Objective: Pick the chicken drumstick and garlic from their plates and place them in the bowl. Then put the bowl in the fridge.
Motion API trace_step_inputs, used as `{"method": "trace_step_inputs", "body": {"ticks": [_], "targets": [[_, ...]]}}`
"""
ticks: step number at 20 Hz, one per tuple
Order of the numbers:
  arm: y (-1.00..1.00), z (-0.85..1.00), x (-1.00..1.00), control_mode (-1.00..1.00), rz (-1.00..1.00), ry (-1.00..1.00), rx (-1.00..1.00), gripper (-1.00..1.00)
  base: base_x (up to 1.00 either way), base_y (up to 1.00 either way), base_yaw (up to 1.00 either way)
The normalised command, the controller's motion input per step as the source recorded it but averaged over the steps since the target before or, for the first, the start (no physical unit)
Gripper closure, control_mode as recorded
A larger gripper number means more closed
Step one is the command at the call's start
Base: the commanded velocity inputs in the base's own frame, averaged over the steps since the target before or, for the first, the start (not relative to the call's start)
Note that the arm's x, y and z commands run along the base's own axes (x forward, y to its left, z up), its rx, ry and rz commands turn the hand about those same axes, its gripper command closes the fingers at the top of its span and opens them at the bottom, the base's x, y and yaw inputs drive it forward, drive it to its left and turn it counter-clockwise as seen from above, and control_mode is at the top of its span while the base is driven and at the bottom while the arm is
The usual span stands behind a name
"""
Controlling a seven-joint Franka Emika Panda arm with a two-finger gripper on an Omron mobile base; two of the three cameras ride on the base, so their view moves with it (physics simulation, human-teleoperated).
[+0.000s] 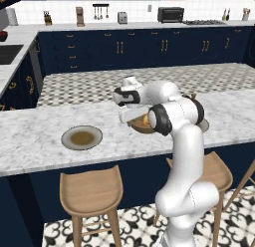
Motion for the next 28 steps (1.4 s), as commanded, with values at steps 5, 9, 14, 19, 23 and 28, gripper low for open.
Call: {"method": "trace_step_inputs", "body": {"ticks": [5, 9, 14, 19, 23, 28], "targets": [[0.00, -0.17, 0.02, -1.00, 0.17, -0.07, 0.00, -1.00, 0.00, 0.00, 0.00], [0.00, -0.22, 0.04, -1.00, 0.16, -0.06, 0.00, -1.00, 0.00, 0.00, 0.00], [-0.10, -0.25, 0.11, -1.00, 0.12, -0.09, 0.00, -1.00, 0.00, 0.00, 0.00], [-0.23, -0.20, 0.00, -1.00, 0.06, -0.14, 0.00, 1.00, 0.00, 0.00, 0.00], [-0.27, -0.14, -0.17, -1.00, 0.02, -0.13, 0.01, 1.00, 0.00, 0.00, 0.00], [-0.36, 0.81, -0.68, -1.00, 0.05, -0.01, 0.11, 1.00, 0.00, 0.00, 0.00]]}}
